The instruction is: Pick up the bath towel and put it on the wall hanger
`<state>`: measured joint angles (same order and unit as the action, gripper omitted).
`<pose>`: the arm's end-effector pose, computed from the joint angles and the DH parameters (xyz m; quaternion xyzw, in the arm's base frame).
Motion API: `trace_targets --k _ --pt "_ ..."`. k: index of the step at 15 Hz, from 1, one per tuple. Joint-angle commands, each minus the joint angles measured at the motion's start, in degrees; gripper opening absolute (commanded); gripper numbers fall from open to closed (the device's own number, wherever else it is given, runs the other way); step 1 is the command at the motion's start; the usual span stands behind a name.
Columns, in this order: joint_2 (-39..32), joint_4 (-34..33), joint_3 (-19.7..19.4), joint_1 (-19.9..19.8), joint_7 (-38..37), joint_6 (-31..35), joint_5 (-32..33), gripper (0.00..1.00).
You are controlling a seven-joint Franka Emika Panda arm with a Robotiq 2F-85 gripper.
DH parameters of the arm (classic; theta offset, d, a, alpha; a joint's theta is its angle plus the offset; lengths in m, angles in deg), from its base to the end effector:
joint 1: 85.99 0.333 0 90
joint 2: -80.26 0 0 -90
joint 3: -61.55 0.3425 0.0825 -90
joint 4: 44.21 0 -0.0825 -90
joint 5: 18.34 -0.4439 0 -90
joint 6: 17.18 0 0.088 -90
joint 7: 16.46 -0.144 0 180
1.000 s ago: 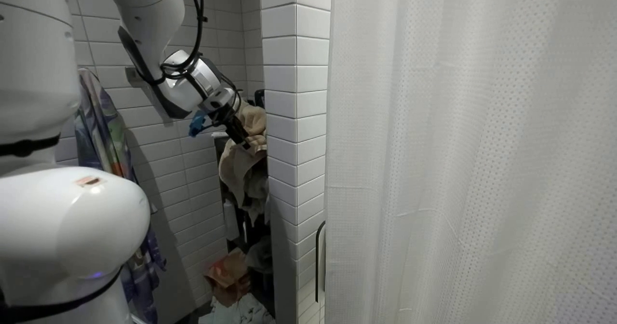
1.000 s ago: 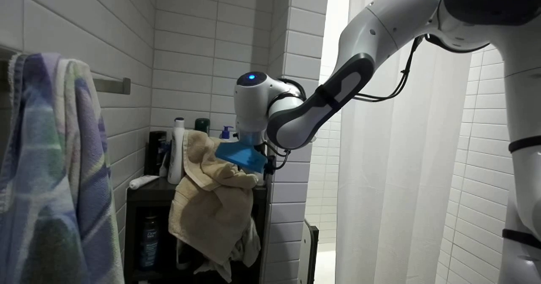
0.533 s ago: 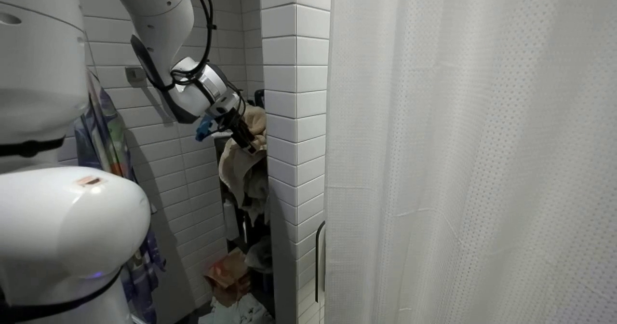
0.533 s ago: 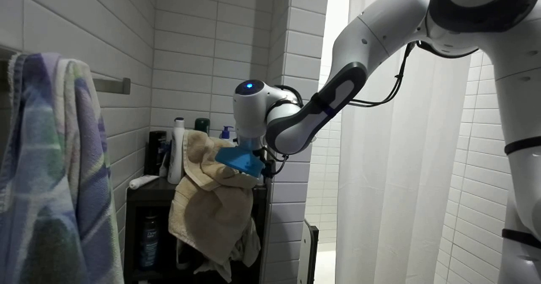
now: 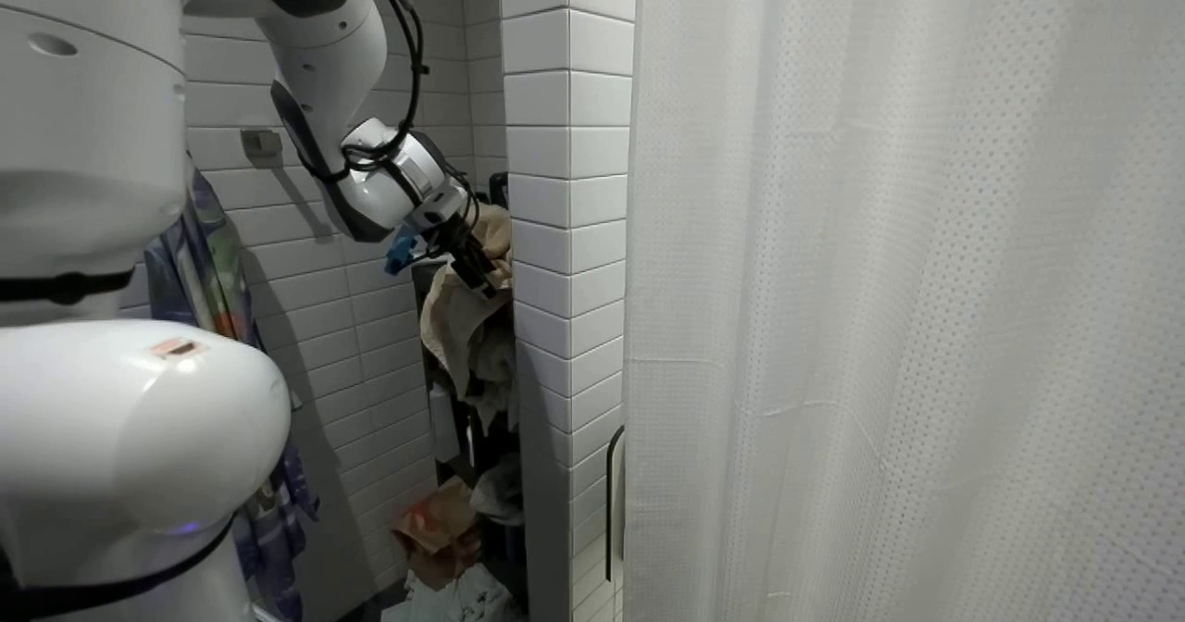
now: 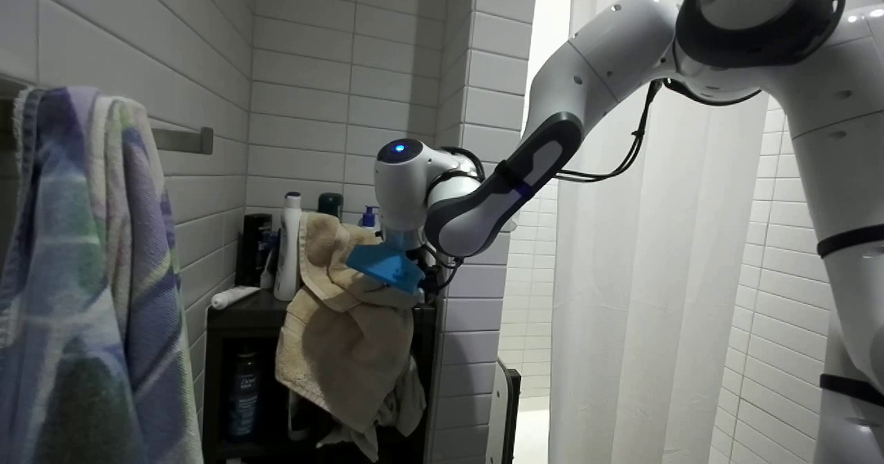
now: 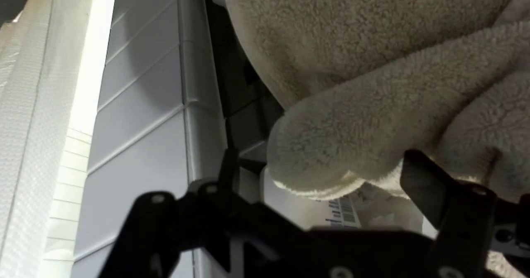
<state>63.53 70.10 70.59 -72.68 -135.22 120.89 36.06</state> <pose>0.6393 0.2332 0.2868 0.8325 -0.4574 0.3096 0.0433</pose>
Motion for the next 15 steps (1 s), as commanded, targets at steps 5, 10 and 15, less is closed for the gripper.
trace_targets --k 5,10,15 --pt "-0.64 -2.11 -1.57 1.89 -1.35 -0.09 0.97 0.46" --pt "-0.29 -1.56 -1.56 1.95 -1.21 0.28 0.93 0.09" --pt "2.11 0.52 -1.09 2.31 -0.41 0.85 1.33 0.02"
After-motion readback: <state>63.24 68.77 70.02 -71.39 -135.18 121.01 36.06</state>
